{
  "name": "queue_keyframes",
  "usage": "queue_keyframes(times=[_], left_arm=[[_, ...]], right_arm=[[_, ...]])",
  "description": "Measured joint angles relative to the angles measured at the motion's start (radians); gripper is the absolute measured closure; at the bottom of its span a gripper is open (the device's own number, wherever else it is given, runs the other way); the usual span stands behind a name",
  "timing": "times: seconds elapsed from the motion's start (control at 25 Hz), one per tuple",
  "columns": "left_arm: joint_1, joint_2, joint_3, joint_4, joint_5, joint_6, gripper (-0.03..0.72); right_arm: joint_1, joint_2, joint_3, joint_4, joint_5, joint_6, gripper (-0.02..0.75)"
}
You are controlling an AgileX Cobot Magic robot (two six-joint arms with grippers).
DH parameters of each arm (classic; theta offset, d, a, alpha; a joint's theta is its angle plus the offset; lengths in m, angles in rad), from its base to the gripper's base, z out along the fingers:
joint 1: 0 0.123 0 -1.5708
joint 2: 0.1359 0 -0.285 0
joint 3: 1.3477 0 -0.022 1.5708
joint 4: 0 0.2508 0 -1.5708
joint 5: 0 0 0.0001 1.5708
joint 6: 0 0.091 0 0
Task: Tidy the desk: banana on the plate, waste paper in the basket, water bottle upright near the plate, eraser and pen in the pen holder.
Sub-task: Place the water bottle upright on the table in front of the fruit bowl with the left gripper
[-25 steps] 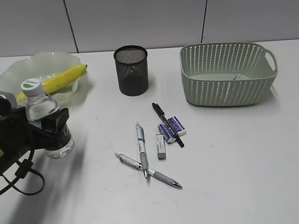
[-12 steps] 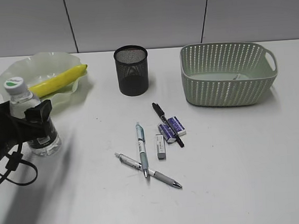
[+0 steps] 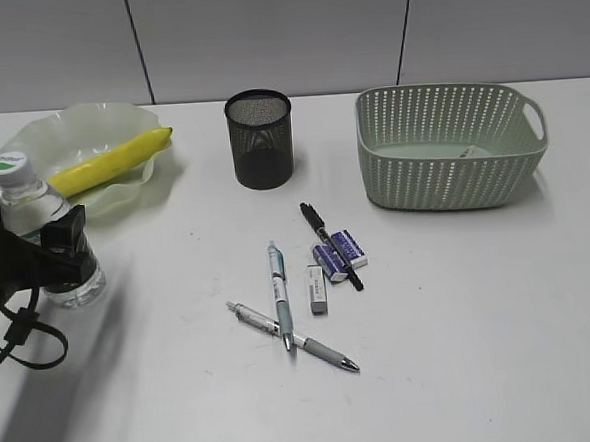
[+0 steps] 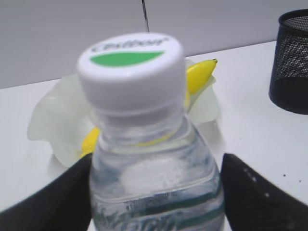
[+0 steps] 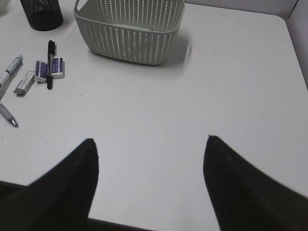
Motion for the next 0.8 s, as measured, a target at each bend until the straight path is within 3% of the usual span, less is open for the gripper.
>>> queue_keyframes(times=[0.44,0.8], left_arm=[[0.0,-0.01,0.001,0.015,0.0,-0.044,0.083],[0.0,-0.151,0.001,0.019,0.003,-0.047,0.075]], right_arm=[[0.0,0.0,0.0,0.0,0.0,0.0,0.199],[0.0,0.0,0.0,0.0,0.0,0.0,0.199]])
